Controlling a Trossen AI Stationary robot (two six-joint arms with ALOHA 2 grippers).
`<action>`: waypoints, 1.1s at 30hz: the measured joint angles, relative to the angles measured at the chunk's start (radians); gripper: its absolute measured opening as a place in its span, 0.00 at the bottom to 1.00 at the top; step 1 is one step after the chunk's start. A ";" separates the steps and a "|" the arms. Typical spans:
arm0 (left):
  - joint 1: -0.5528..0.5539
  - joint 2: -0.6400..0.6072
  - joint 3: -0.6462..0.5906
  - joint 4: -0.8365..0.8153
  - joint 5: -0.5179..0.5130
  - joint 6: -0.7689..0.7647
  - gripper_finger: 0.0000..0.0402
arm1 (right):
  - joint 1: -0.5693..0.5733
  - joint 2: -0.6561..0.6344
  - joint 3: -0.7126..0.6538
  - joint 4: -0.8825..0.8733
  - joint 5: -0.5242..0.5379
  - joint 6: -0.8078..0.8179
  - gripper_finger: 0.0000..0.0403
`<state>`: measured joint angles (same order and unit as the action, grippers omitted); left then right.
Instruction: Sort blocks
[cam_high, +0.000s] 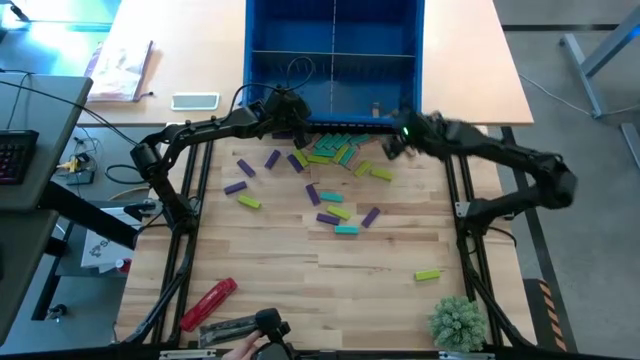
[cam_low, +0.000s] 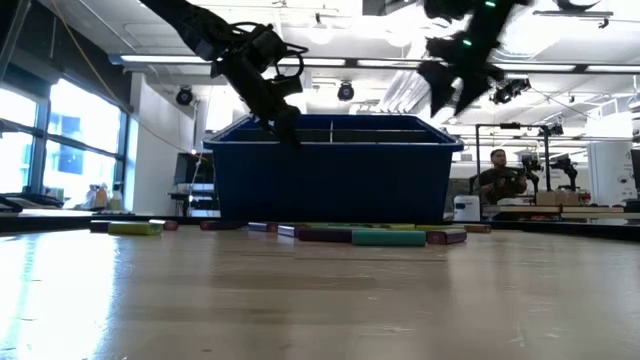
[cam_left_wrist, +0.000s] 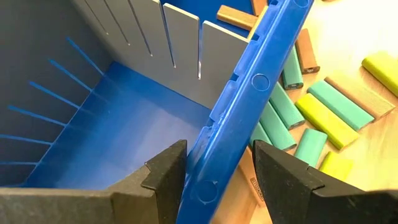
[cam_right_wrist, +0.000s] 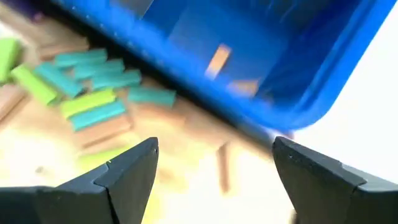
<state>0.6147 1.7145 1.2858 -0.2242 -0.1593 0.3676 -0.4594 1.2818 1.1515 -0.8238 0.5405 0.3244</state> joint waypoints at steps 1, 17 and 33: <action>0.000 0.000 0.000 -0.001 0.000 0.000 0.41 | 0.017 -0.039 -0.070 0.037 -0.008 0.030 0.75; 0.000 0.000 0.000 0.002 -0.001 -0.003 0.41 | 0.121 -0.073 -0.709 0.467 -0.044 0.641 0.75; 0.000 0.000 0.000 0.002 0.000 -0.025 0.41 | -0.213 -0.035 -0.716 0.613 -0.060 0.347 0.75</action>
<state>0.6147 1.7145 1.2858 -0.2222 -0.1596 0.3428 -0.6721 1.2467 0.4358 -0.2110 0.4805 0.6718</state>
